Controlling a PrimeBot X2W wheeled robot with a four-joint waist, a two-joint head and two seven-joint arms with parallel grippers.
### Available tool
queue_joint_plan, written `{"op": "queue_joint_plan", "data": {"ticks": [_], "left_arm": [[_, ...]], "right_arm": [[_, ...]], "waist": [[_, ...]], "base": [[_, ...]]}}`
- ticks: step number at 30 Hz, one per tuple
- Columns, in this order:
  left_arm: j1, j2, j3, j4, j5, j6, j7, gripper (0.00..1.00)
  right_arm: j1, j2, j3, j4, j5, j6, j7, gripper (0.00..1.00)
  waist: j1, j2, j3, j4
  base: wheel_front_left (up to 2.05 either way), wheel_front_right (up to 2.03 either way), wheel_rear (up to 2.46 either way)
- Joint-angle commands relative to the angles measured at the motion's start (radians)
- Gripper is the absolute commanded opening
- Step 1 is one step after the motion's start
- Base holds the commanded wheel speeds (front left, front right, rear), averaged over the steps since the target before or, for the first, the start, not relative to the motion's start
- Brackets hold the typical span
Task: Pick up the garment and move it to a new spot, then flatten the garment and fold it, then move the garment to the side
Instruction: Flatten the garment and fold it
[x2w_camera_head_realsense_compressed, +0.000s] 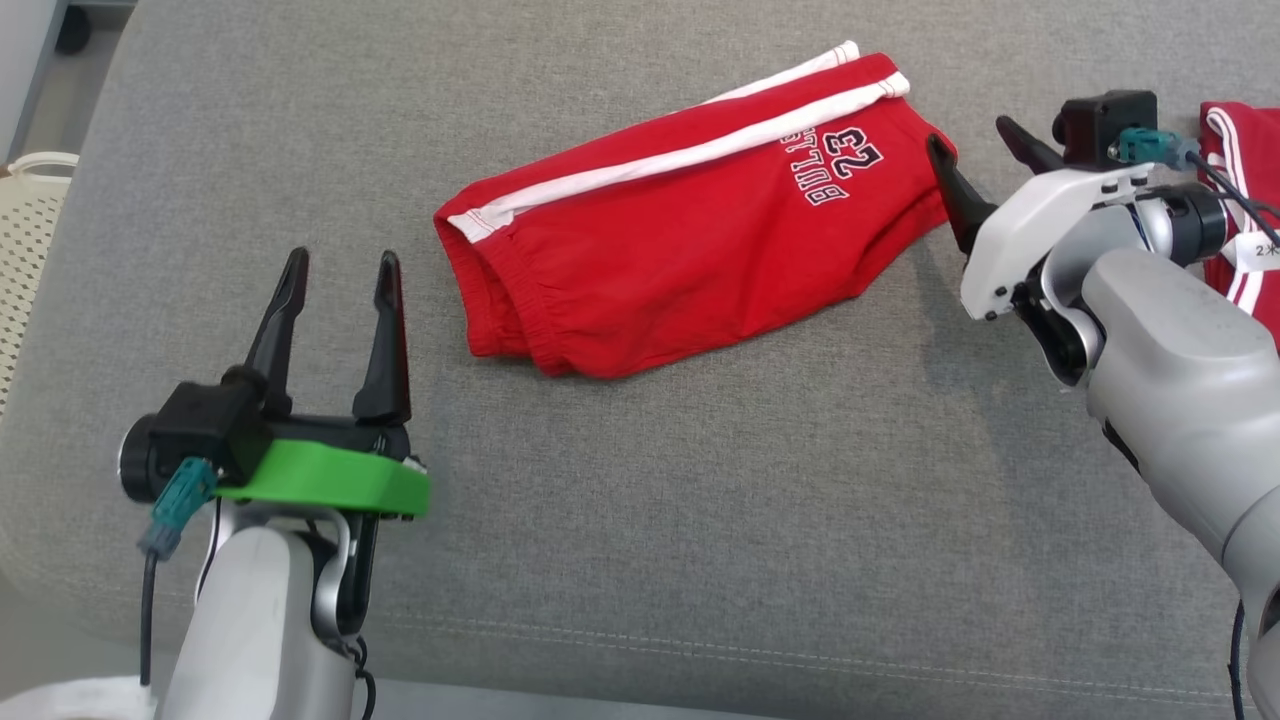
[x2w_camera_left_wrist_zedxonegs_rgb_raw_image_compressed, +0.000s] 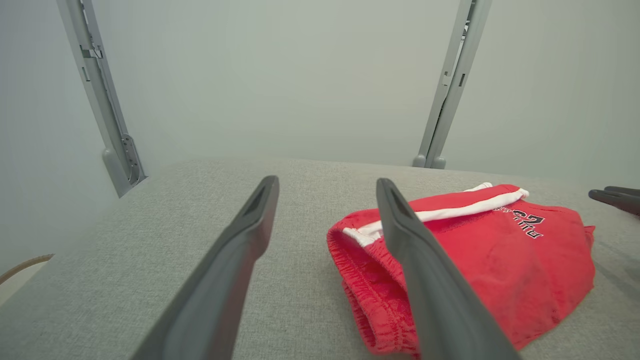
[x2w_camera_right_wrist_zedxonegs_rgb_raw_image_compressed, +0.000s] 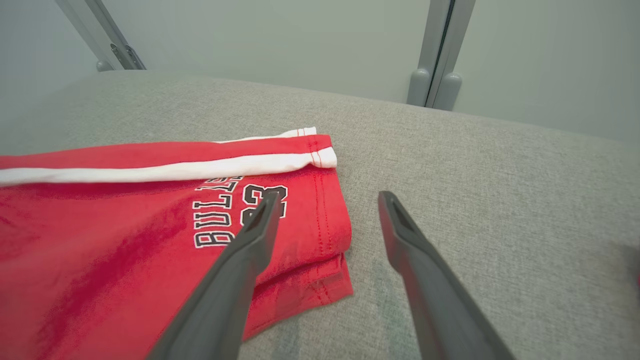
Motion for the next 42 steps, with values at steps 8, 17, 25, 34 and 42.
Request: {"op": "queue_joint_plan", "data": {"ticks": [8,17,25,34,42], "left_arm": [[0.115,-0.016,0.066,-0.071,0.038,0.009,-0.004,1.00],[0.167,-0.022,0.080,-0.111,0.064,0.022,-0.004,1.00],[0.171,-0.023,0.054,-0.118,0.042,0.041,-0.004,1.00],[0.175,-0.023,0.045,-0.112,0.033,0.055,-0.004,1.00],[0.190,-0.023,0.053,-0.096,0.038,0.053,-0.004,1.00]], "right_arm": [[0.040,-0.005,0.023,0.061,0.046,-0.001,0.016,1.00],[0.040,-0.002,0.027,0.110,0.085,-0.001,0.029,1.00],[0.037,0.003,0.036,0.150,0.103,-0.001,0.055,1.00],[0.051,0.017,0.053,0.175,0.118,-0.001,0.134,0.37],[0.062,0.015,0.068,0.149,0.117,-0.002,0.085,0.00]], "waist": [[0.0000,0.0000,-0.013,0.034],[0.0000,0.0000,0.014,0.080],[0.0000,0.0000,0.024,0.105],[0.0000,0.0000,0.025,0.109],[0.0000,0.0000,-0.019,0.079]], "base": [[0.00,0.00,0.00],[0.00,0.00,0.00],[0.00,0.00,0.00],[0.00,0.00,0.00],[0.00,0.00,0.00]]}}
